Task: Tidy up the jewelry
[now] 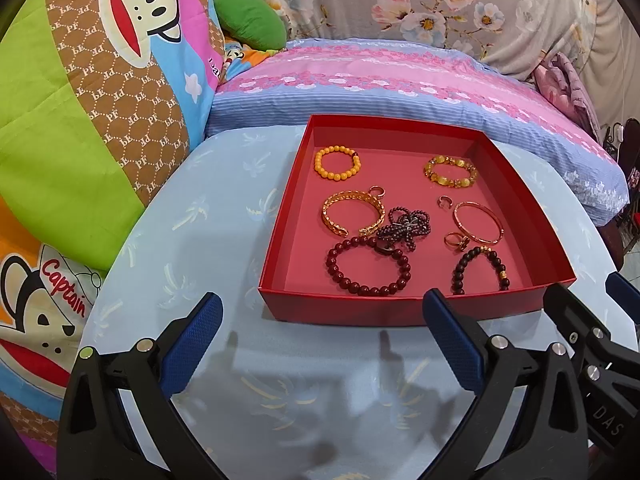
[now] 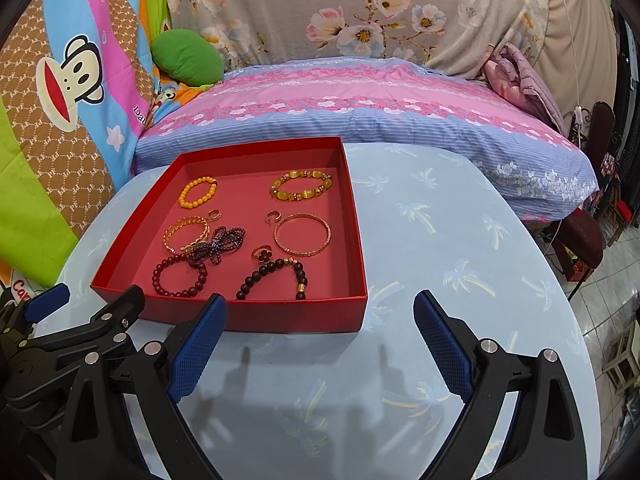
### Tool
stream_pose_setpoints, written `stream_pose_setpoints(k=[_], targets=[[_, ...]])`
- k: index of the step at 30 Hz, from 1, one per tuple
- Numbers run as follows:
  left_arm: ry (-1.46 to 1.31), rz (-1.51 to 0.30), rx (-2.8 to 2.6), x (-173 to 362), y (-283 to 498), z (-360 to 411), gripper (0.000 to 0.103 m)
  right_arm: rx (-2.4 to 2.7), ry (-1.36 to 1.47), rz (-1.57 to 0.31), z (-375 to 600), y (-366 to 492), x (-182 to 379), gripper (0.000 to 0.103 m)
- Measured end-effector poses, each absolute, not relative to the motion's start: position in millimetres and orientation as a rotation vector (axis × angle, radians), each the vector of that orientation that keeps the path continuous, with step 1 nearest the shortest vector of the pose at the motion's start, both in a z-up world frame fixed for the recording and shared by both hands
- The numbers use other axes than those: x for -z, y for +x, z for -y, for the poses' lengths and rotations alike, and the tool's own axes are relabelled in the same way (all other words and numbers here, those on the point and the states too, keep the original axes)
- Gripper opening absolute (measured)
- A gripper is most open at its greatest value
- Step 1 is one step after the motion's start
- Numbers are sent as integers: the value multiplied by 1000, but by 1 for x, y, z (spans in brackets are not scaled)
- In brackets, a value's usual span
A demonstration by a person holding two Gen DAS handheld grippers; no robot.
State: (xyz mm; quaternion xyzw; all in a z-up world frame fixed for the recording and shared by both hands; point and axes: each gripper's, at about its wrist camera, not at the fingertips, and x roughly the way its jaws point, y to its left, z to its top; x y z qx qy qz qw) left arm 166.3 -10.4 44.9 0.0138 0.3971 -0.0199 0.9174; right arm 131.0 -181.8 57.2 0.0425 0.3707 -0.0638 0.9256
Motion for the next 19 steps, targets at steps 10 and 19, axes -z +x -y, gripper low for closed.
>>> stream_pose_setpoints(k=[10, 19], targets=[[33, -809, 39, -47, 165, 12, 96, 131, 87, -759, 182, 131, -57, 90], [25, -806, 28, -50, 164, 12, 96, 132, 85, -756, 185, 130, -60, 90]])
